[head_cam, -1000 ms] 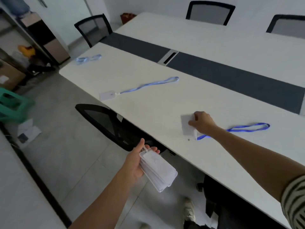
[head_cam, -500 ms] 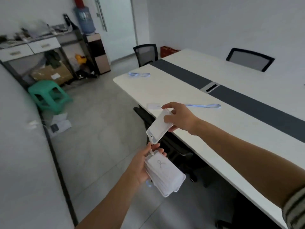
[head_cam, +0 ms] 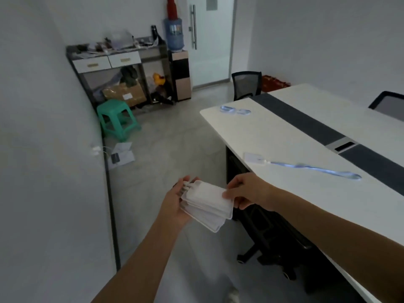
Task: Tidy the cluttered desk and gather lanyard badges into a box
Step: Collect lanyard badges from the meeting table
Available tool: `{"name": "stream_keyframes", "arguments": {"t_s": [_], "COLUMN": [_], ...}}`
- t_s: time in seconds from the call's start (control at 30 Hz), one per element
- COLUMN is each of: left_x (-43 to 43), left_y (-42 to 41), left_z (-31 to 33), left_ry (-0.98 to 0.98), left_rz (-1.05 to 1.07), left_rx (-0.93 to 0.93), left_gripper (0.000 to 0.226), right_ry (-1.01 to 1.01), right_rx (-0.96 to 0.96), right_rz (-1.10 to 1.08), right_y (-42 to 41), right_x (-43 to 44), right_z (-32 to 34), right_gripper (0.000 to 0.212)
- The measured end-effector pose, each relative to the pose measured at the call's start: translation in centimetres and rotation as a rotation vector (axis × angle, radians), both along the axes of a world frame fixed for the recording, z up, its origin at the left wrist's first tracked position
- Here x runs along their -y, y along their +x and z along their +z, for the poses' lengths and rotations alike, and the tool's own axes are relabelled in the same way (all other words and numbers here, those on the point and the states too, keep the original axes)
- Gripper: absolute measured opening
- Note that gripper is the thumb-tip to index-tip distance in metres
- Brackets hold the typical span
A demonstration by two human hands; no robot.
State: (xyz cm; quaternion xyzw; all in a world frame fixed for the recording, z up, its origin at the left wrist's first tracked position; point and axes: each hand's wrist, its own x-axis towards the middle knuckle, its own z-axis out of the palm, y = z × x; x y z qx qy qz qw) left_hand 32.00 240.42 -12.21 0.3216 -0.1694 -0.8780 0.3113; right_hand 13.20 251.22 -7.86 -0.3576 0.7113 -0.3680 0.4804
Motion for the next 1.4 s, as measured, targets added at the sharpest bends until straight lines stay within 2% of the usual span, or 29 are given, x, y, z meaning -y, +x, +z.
{"name": "stream_keyframes", "arguments": {"t_s": [0.1,0.27,0.4,0.57,0.67,0.83,0.97,1.07,1.17,1.27,1.33,1.4], "left_x": [5.1,12.9,18.9,24.9,29.0,35.8,41.9,44.9,46.0,46.2,45.7,45.4], "left_y": [-0.8,-3.3,-5.5,-7.9,-9.6,-13.6,-18.3,-21.8,-24.9,-28.2,-30.3,-32.2], "left_z": [-0.8,-1.6,-1.4,-1.5,-1.9,-2.9,-3.1,-3.2,-3.7,-4.7,-5.0,-5.4], "left_ry": [-0.014,-0.023,-0.002,0.004,0.016,-0.07,-0.069,-0.083,-0.095,-0.078,-0.094,-0.105], "left_rz": [0.033,0.08,0.103,0.099,0.067,-0.082,-0.228,-0.361,-0.498,-0.604,-0.664,-0.702], "left_rx": [0.013,0.081,0.081,0.116,0.131,0.229,0.246,0.271,0.292,0.302,0.313,0.316], "left_gripper": [0.025,0.029,0.031,0.028,0.024,0.017,0.024,0.031,0.031,0.026,0.026,0.026], "right_ry": [0.065,0.143,0.189,0.215,0.211,0.194,0.18,0.149,0.164,0.216,0.352,0.556], "right_rx": [0.005,0.163,0.066,0.465,0.525,0.594,0.63,0.544,0.334,0.144,-0.119,-0.435], "right_rz": [0.081,0.168,0.222,0.151,0.049,-0.089,-0.186,-0.309,-0.541,-0.771,-0.754,-0.596], "right_y": [-0.6,-2.8,-5.5,-7.2,-8.3,-11.1,-13.7,-15.7,-18.8,-23.0,-26.0,-28.5], "right_x": [4.8,12.8,18.6,24.5,28.5,34.1,37.6,38.1,36.6,33.8,31.4,29.3], "right_z": [-2.4,-4.1,-3.8,-4.4,-5.4,-6.8,-7.3,-7.8,-9.3,-11.7,-13.4,-14.9], "right_gripper": [0.037,0.068,0.054,0.024,0.024,0.022,0.03,0.029,0.031,0.024,0.025,0.034]}}
